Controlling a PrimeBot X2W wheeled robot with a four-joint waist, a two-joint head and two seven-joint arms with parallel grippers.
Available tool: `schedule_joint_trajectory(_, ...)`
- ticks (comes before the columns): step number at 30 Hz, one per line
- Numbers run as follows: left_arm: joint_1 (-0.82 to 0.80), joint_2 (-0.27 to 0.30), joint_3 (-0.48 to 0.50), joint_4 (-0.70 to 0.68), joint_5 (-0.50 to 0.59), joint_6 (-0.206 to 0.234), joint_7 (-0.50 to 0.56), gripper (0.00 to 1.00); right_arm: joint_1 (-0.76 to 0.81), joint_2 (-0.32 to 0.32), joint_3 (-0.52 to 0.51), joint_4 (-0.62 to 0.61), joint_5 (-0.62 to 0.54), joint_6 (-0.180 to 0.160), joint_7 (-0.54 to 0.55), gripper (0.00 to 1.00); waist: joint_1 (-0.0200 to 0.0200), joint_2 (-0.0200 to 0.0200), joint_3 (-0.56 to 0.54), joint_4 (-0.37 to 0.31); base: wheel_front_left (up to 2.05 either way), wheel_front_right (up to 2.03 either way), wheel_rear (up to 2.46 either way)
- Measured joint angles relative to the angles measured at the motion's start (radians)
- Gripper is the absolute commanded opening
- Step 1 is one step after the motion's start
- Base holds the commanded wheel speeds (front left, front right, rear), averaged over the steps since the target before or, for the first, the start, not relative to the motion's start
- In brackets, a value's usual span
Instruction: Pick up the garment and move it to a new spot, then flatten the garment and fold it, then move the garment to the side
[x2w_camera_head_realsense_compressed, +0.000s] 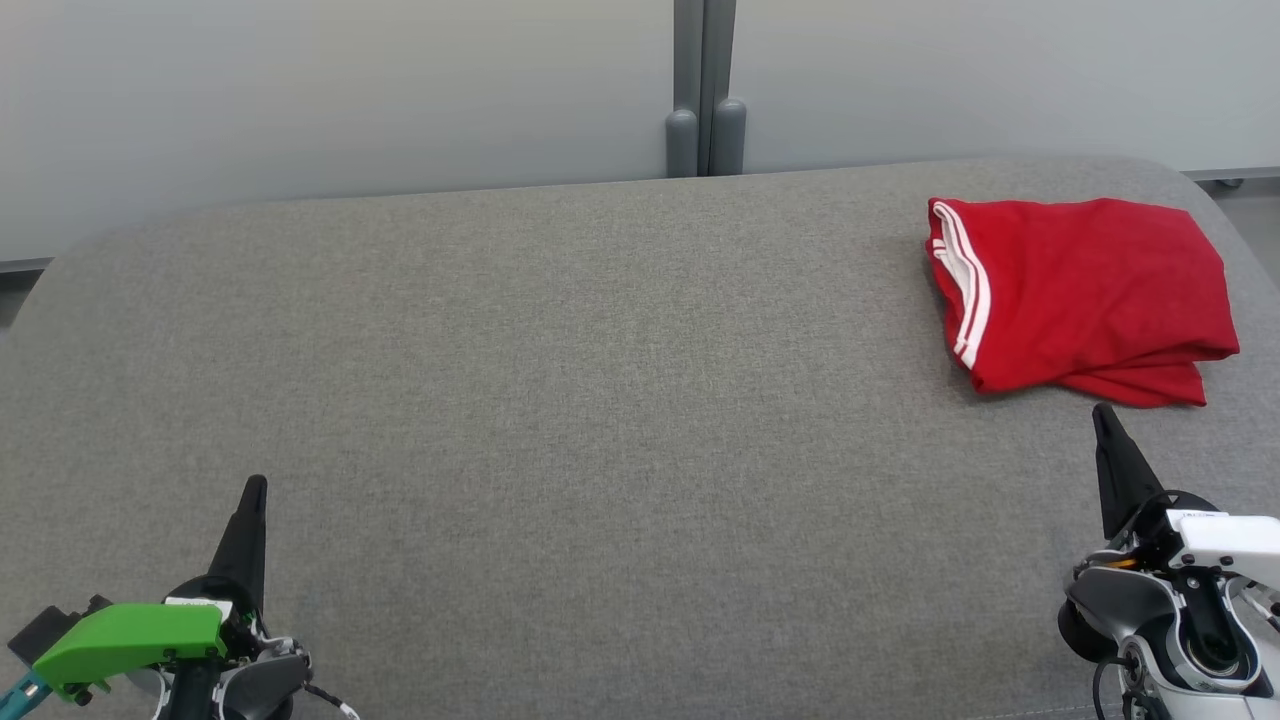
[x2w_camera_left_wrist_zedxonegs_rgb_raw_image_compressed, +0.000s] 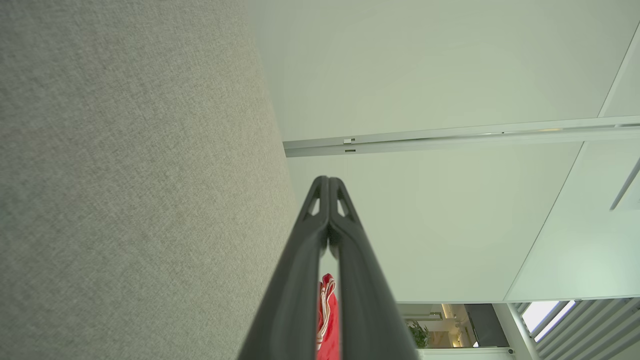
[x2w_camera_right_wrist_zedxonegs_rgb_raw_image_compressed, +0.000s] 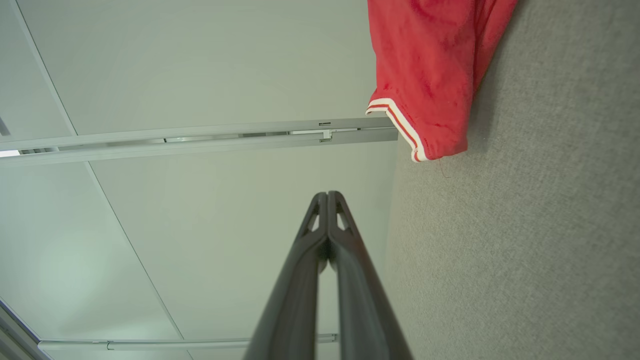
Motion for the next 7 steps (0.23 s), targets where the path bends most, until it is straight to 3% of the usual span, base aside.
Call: schedule_joint_trajectory(7, 0.0, 0.0, 0.0, 0.0, 0.0, 0.0, 0.0, 0.0, 0.0, 0.0, -0.001, 0.0, 0.0, 0.0, 0.0, 0.0, 0.0, 0.0, 0.0, 0.0, 0.0, 0.0, 0.0)
